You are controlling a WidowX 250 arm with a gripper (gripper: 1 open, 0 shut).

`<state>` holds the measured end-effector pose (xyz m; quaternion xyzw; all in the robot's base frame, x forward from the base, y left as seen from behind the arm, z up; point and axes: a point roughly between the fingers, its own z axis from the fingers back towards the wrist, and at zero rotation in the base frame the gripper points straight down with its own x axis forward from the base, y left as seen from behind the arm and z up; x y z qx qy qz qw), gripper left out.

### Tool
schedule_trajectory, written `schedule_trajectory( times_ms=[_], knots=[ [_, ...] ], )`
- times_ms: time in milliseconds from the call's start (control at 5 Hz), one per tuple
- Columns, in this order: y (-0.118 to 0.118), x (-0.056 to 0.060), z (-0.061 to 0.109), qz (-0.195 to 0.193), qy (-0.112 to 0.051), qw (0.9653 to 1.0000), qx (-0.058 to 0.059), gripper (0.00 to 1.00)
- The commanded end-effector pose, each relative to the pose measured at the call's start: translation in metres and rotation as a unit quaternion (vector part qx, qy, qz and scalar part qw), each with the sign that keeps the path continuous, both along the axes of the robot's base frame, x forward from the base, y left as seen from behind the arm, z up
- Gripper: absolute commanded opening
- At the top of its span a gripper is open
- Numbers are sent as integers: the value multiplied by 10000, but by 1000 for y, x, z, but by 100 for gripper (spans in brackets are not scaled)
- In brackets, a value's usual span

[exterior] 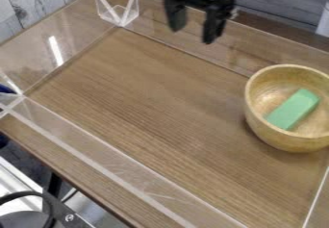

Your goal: Put the green block in the brown bowl

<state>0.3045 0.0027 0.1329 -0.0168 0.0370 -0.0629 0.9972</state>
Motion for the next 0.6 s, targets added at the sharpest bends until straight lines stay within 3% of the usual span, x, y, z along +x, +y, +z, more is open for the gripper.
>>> schedule_trajectory(
  times_ms=[0,200,400],
  knots=[
    [13,3,13,-86,-310,9995,-72,100],
    [39,-6,10,-34,-342,9994,-64,100],
    [26,-13,5,-179,-377,9990,188,100]
  ],
)
